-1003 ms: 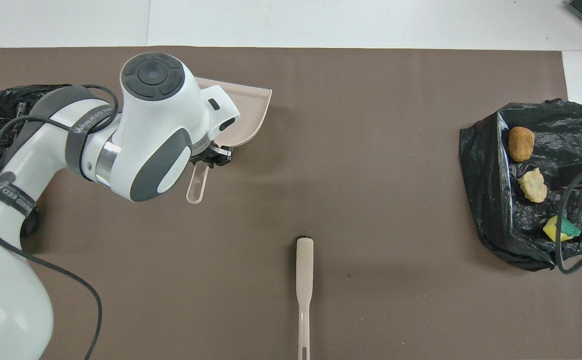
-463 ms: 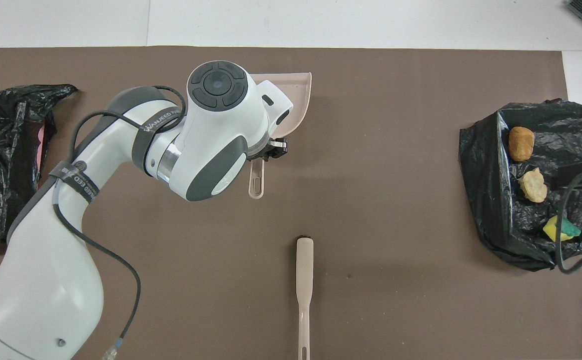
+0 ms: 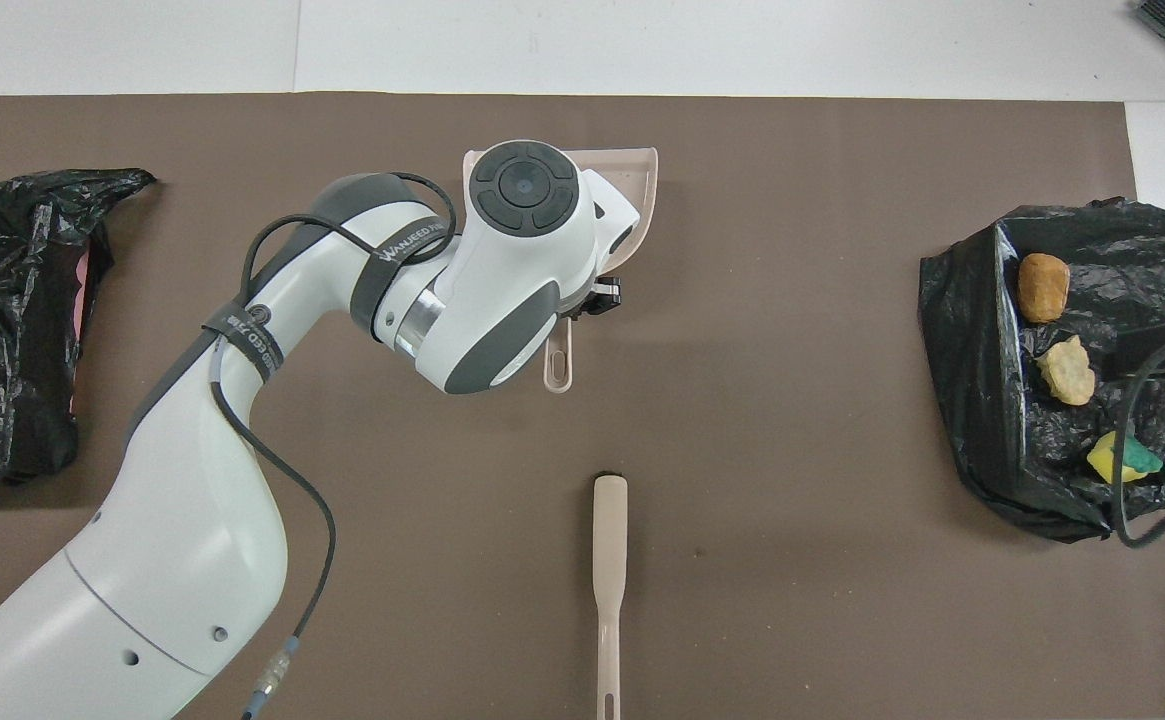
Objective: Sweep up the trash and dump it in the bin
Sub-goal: 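Lower the dustpan onto the table with the left gripper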
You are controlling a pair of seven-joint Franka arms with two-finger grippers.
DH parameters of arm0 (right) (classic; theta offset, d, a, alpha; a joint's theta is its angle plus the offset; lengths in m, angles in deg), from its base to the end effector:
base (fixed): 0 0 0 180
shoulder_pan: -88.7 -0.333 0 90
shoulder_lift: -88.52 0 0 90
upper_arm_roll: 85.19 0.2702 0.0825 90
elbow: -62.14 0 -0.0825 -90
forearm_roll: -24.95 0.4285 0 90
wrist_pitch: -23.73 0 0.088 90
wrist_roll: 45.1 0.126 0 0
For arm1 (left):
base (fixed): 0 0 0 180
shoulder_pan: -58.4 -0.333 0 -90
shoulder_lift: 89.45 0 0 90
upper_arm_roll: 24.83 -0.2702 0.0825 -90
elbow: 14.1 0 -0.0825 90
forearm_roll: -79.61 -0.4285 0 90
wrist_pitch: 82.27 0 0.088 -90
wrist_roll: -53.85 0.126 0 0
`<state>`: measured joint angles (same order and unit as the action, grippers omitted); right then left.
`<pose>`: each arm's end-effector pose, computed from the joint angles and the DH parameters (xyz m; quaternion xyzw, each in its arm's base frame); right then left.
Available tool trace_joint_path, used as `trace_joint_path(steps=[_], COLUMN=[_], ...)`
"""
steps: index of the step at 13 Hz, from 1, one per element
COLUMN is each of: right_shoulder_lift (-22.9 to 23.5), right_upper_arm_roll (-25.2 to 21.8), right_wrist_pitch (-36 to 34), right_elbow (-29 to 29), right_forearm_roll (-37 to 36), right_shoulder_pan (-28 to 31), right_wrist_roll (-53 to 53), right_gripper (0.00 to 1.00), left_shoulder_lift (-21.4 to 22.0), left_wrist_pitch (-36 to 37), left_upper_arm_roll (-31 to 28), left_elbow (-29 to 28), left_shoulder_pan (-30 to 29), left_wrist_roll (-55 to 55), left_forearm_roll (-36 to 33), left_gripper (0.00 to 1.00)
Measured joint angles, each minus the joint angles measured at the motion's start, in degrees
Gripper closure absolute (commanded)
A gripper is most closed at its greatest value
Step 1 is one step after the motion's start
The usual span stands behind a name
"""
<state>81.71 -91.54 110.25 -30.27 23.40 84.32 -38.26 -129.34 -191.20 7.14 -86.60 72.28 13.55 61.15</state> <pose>0.5604 -0.0259 0.6012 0.9969 -0.0774 0.0080 0.0066 0.5951 -0.4550 0.3233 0.9988 -0.0410 0.0008 0.0270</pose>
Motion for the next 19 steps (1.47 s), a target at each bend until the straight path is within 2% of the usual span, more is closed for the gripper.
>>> trace_joint_path(steps=[3,13,14,15,17,19], right_shoulder_lift=[0.0,0.0,0.0,0.0,0.0,0.0], right_upper_arm_roll=[0.0,0.0,0.0,0.0,0.0,0.0], right_wrist_pitch=[0.0,0.0,0.0,0.0,0.0,0.0], right_elbow=[0.0,0.0,0.0,0.0,0.0,0.0], right_forearm_roll=[0.0,0.0,0.0,0.0,0.0,0.0], right_shoulder_pan=[0.0,0.0,0.0,0.0,0.0,0.0], right_wrist_roll=[0.0,0.0,0.0,0.0,0.0,0.0], right_gripper=[0.00,0.00,0.00,0.00,0.00,0.00], left_shoulder_lift=[-2.2,-4.0,-4.0,-4.0,-4.0,-4.0], left_wrist_pitch=[0.0,0.1,0.1,0.0,0.0,0.0], left_upper_arm_roll=[0.1,0.3,0.3,0.4,0.5,0.5], left_elbow=[0.7,0.8,0.8,0.8,0.8,0.8], left_shoulder_pan=[2.0,3.7,3.8,3.9,4.1,4.1], left_wrist_roll=[-0.3,-0.4,-0.4,-0.4,-0.4,-0.4], left_forearm_roll=[-0.2,-0.5,-0.5,-0.5,-0.5,-0.5], left_gripper=[1.00,1.00,0.93,0.75,0.46,0.44])
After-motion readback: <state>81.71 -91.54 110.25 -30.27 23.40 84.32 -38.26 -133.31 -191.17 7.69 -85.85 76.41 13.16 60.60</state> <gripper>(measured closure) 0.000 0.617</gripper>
